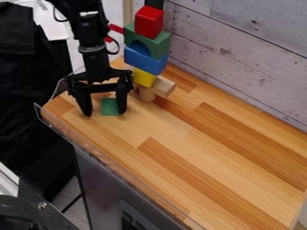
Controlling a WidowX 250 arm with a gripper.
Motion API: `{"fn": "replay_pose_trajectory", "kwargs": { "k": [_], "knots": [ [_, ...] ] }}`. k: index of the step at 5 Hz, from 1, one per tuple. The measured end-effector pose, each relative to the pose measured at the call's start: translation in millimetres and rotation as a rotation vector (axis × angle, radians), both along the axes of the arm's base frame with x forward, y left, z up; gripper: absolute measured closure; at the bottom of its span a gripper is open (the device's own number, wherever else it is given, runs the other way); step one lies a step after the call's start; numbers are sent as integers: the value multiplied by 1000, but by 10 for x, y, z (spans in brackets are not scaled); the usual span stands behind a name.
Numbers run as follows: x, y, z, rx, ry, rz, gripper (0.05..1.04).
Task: Put the green triangle on top of the red cube.
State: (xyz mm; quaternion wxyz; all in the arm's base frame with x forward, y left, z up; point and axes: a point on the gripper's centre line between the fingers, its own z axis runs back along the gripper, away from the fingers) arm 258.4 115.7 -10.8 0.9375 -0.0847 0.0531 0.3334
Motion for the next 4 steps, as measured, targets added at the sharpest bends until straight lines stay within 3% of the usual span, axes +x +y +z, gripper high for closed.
{"fn": "replay_pose_trajectory", "kwargs": {
  "k": [2, 3, 4],
  "knots": [
    [107, 51, -15, -7, -22, 21, 127],
    [171, 44, -42, -11, -28, 20, 396],
    [125, 22, -43, -10, -23, 24, 527]
  ]
}}
